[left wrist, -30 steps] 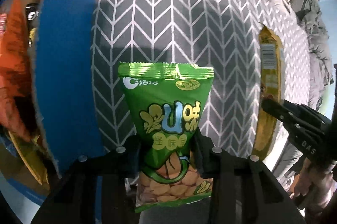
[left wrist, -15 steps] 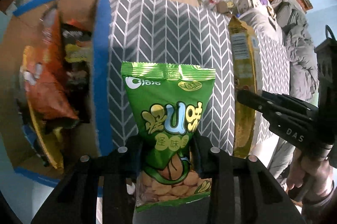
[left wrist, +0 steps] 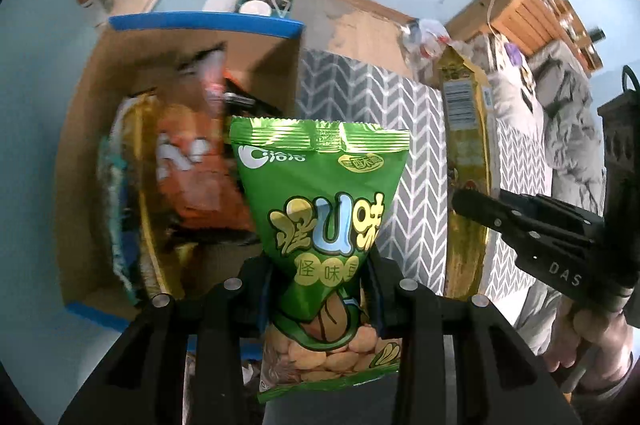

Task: Organize snacks
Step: 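Lift both held snacks and carry them over the cardboard box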

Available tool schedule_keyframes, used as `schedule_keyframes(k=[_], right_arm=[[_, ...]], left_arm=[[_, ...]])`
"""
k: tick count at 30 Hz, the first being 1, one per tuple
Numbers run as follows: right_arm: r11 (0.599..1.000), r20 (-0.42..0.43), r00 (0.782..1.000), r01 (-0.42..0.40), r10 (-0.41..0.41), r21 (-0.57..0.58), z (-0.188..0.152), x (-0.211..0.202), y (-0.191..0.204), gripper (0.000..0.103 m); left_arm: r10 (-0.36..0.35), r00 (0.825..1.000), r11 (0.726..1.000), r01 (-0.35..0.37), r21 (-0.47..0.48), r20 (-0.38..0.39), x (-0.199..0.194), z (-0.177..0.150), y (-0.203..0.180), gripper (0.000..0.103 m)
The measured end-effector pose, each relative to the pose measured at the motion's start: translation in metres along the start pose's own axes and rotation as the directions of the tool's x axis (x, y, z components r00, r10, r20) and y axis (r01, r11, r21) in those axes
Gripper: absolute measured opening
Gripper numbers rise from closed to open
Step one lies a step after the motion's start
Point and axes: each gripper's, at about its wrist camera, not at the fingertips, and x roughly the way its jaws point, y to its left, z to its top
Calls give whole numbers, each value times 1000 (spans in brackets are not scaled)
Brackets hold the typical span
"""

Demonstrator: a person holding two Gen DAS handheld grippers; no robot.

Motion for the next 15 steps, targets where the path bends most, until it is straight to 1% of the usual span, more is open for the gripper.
schedule_keyframes(k=[8,13,15], right_arm=[[996,-11,999,-44,43,-75,25,13,50,27],[991,-19,997,-80,78,-111,45,28,87,27],[989,-20,997,-81,80,-126,52,34,100,27]], left_arm=[[40,998,997,-38,-64,42,-18,5,49,37],[81,995,992,-75,-100,60,-22,9,81,37],[94,994,990,-87,-112,61,-22,12,91,37]])
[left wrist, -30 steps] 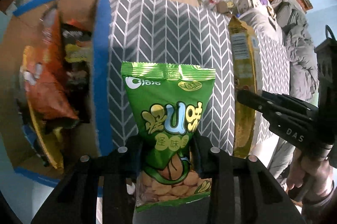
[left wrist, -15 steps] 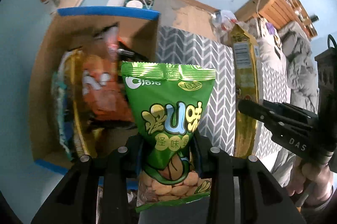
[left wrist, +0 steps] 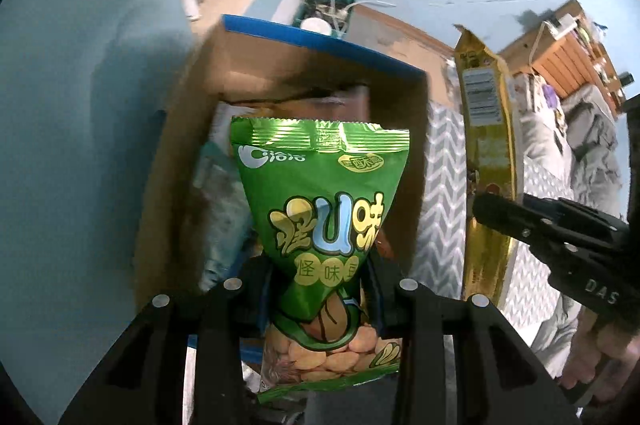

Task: Organize snacks
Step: 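Lift both held snacks and carry them over the cardboard box, then open both tools to drop the green bag and gold bar into the box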

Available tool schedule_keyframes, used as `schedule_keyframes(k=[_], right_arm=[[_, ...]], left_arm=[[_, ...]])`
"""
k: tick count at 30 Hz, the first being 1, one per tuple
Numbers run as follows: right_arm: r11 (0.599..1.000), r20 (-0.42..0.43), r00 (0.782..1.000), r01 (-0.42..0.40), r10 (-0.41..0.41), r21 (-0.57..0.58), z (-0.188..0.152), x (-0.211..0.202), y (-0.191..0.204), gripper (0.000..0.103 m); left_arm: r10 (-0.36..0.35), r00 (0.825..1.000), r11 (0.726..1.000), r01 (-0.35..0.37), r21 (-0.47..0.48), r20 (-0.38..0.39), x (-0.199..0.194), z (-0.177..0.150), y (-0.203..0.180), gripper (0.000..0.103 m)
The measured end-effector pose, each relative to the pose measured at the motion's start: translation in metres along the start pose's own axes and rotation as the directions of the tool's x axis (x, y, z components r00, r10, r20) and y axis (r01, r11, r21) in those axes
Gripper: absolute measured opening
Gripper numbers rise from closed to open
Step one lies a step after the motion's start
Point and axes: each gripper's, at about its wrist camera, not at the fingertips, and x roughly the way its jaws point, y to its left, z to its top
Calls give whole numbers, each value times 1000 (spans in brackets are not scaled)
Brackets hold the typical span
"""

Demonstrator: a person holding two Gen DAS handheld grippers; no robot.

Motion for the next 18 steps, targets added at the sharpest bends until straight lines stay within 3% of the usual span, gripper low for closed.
schedule_keyframes(k=[14,18], right_arm=[[998,-83,995,-55,56,19,26,64,42,30],[1000,-73,997,-27,27,-8,24,61,49,33]], left_arm=[[51,998,996,-54,-70,-32,32,8,48,40],[66,997,994,-68,-88,-29,30,5,52,61]])
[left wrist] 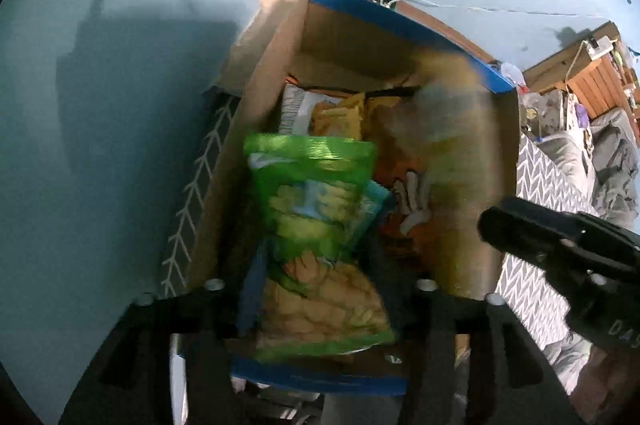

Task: Organize snacks
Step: 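Open both tools to drop the green bag and gold bar into the box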

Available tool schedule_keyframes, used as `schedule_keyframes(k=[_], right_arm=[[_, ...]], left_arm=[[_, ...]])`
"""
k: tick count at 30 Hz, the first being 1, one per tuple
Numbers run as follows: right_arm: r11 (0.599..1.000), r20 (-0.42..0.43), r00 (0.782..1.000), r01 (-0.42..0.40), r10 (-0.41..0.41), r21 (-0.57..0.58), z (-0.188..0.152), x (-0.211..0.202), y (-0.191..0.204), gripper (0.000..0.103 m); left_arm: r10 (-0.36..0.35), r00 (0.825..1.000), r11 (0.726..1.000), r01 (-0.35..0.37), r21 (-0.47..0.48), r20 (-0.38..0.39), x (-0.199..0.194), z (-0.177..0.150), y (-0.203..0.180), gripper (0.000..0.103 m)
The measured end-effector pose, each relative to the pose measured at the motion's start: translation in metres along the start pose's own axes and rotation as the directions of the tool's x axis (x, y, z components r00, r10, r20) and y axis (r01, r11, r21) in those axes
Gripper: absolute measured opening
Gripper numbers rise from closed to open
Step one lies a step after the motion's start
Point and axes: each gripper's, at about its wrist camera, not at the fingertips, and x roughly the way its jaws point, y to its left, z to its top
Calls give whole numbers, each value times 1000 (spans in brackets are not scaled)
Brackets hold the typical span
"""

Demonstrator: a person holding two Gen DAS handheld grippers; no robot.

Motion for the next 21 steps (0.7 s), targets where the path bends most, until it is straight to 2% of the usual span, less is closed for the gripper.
schedule_keyframes(k=[1,3,6,9,11,14,18,21], right_arm=[[1000,7,1000,3,-3,-5,0,-4,1,34],[1000,18,1000,10,-10,-11,2,-10,3,35],[998,37,998,46,-44,-32,3,-19,7,41],[996,58,996,74,-71,-44,1,-31,9,47],[993,82,992,99,-94,-59,-1,-40,12,54],[987,118,985,140,-129,-83,-5,-55,15,56],[981,153,976,169,-153,-95,-10,-73,18,61],[978,184,969,184,-164,-97,-11,-85,17,64]], left_arm=[[-2,1000,1000,2,-2,11,-3,-1,1,68],[-3,1000,1000,3,-8,18,-7,-3,3,72],[-11,1000,1000,11,-15,25,-13,-4,4,72],[-12,999,1000,12,-12,44,-24,-6,2,78],[-14,997,1000,14,-3,78,-37,-8,-3,80],[-21,993,1000,19,18,118,-54,-11,-10,81],[1,987,999,-9,54,162,-74,-12,-20,87],[9,979,997,-25,77,203,-89,-15,-26,87]])
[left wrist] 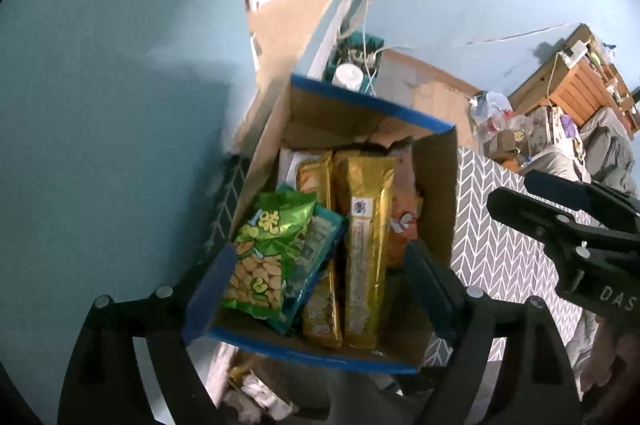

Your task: Organize snacks

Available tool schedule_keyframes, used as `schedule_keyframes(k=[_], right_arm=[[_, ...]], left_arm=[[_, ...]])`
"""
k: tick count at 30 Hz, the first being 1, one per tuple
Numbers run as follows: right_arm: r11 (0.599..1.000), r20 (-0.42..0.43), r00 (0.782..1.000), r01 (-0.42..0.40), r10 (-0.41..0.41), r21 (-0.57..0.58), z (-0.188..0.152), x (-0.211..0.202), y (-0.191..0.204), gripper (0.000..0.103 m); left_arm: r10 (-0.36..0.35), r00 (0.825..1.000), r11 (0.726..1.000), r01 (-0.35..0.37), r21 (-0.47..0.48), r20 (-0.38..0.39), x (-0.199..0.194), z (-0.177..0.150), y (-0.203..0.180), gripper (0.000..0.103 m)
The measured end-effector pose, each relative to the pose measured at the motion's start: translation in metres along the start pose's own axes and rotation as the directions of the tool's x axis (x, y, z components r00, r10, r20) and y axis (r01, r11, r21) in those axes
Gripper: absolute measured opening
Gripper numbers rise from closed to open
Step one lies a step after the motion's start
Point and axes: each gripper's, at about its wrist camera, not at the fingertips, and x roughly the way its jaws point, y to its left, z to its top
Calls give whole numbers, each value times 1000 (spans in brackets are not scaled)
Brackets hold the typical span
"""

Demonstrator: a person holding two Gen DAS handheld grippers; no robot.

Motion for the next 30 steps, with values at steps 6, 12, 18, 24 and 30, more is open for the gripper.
schedule_keyframes(k=[6,12,18,24,30], right_arm=[[1000,34,999,6,-6,17,-2,-22,-11,64],[1000,71,997,13,-15,29,-4,-45,-18,69],[999,107,994,13,-17,40,-7,-65,-23,73],[998,137,990,25,-32,57,-14,-78,-29,73],[997,147,989,23,-35,78,-17,-86,-36,73]], left_arm=[[-12,999,1000,11,14,50,-31,-2,-9,88],[-33,994,999,33,0,103,-49,-8,-14,92],[-61,991,998,64,-19,123,-64,-10,-19,92],[-53,984,998,55,-7,171,-84,-10,-28,92],[-49,982,999,52,-14,182,-89,-12,-33,92]])
